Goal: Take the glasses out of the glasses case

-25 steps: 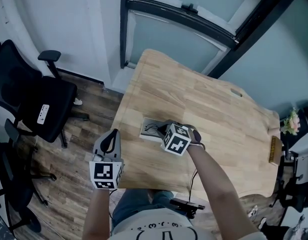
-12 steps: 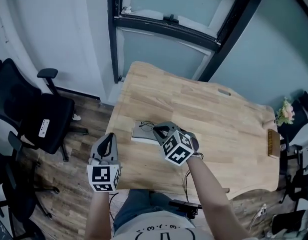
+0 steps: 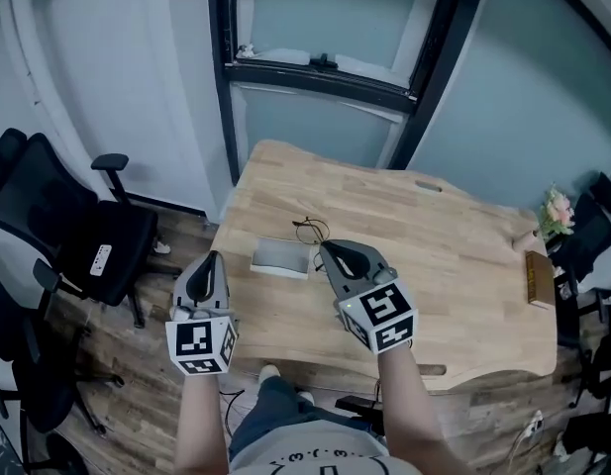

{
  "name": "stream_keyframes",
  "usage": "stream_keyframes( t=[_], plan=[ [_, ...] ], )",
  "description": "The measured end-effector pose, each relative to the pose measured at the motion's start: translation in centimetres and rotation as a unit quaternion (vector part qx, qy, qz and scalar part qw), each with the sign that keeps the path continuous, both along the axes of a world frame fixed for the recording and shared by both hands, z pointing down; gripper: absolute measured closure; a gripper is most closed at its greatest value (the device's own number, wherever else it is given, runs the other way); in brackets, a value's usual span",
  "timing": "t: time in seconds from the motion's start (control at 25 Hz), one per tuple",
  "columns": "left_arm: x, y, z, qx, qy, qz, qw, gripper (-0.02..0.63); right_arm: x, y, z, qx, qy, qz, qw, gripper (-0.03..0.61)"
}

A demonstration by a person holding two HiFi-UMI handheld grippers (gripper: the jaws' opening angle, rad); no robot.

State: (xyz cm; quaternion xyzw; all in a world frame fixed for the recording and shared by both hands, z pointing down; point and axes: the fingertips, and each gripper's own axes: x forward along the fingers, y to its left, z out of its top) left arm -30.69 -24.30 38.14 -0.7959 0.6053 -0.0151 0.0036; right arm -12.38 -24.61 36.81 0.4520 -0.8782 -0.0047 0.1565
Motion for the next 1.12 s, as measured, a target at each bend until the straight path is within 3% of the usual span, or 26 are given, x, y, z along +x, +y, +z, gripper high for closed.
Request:
stream_keyframes(
  t=[0.16, 0.44, 0.76, 1.12],
  plan=[
    [0.8, 1.6, -3.3, 0.03, 0.005, -0.004, 0.9995, 0.597, 2.2, 3.0, -4.0, 0.044, -0.053, 0.028, 0.997, 0.565],
    [2.6, 3.6, -6.9, 0.064, -0.009, 0.016, 0.9978, 0.597, 4.7, 6.2, -6.2, 0.082, -0.087, 0.059, 0.991, 0.565],
    [0.8, 4.0, -9.7, 0.086, -0.04, 0.021, 0.9953, 0.597, 10.0, 6.7, -8.5, 0.117, -0.095, 0.14, 0.979, 0.565],
    [-0.6, 1.7, -10.2, 0.085, -0.031, 0.027, 0.9955, 0.597, 12.8, 5.9, -9.9, 0.133, -0.103, 0.195, 0.966, 0.563]
  ],
)
